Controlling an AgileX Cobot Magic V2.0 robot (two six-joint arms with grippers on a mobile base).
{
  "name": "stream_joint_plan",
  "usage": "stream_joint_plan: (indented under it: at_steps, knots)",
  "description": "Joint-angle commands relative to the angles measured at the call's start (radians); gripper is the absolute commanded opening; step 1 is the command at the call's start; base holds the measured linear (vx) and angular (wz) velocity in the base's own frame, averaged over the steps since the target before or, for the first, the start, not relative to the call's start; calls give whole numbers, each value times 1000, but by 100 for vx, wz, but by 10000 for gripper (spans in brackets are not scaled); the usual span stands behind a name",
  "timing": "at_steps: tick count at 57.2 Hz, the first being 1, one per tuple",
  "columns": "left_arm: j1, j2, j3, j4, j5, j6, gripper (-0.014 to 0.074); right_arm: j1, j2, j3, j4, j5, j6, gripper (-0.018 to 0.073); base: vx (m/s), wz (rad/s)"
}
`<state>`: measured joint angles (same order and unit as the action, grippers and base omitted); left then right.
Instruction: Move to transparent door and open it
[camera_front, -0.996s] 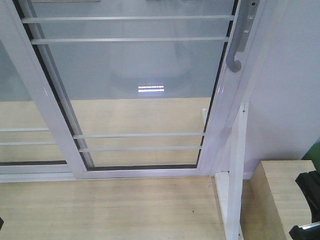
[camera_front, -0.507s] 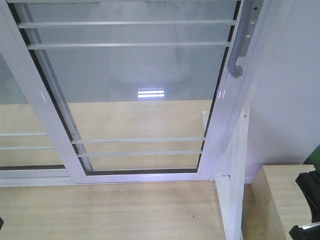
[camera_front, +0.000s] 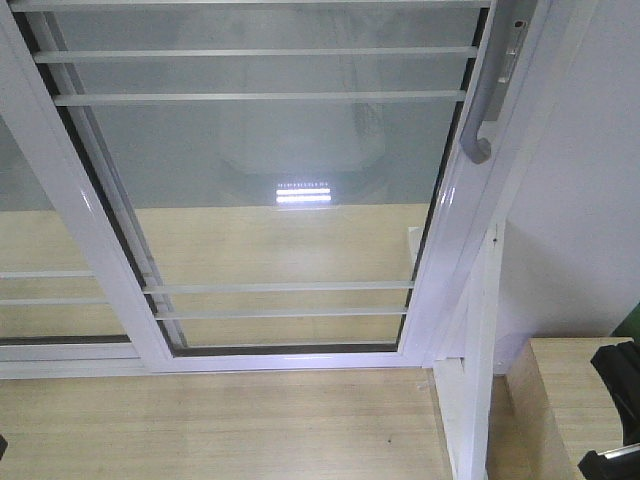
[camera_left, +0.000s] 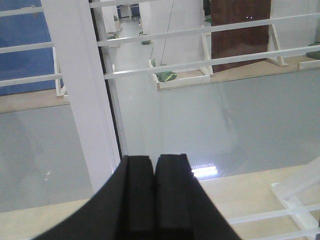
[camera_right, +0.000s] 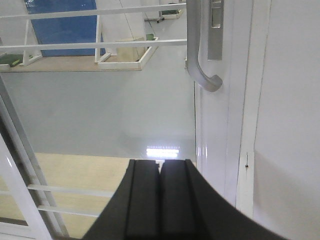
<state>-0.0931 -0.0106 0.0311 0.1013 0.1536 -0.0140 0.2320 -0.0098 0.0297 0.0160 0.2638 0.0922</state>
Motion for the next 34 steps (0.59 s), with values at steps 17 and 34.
stream_joint_plan:
  at_steps: [17, 34]
  knots:
    - [2, -15, 10, -3, -88, -2, -6, -2, -16, 3, -6, -83, 1, -6, 4, 3]
    - [2, -15, 10, -3, -88, -2, -6, -2, -16, 3, -6, -83, 1, -6, 0, 0]
